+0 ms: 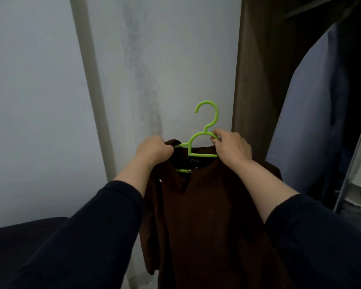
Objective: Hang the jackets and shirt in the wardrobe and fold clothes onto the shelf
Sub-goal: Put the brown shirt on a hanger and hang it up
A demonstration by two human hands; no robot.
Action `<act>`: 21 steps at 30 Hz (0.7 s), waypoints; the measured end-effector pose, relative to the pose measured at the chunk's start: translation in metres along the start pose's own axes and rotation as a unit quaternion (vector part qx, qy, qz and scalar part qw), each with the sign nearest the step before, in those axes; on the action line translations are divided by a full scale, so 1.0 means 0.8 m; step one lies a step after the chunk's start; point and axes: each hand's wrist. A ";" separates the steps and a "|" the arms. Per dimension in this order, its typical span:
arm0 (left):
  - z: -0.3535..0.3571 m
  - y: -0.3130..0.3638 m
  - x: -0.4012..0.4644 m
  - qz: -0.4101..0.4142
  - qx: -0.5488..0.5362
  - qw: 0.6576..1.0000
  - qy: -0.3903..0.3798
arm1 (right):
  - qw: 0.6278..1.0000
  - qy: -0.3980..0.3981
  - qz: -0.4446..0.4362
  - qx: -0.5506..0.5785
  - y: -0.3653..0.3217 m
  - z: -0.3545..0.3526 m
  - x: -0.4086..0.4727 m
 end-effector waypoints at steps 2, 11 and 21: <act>-0.002 0.009 -0.005 -0.031 -0.138 0.983 -0.115 | 1.000 -0.001 0.009 -0.019 0.000 0.000 0.000; 0.007 0.024 0.001 0.067 -0.082 0.988 0.110 | 0.998 0.032 -0.009 -0.050 0.007 -0.024 0.005; 0.034 0.044 0.002 0.093 -0.023 0.965 0.243 | 0.998 0.031 -0.047 -0.015 0.018 -0.037 0.005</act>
Point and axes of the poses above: each hand's wrist, its own x-axis towards the middle knuckle, its own z-axis out of the palm, y = z × x
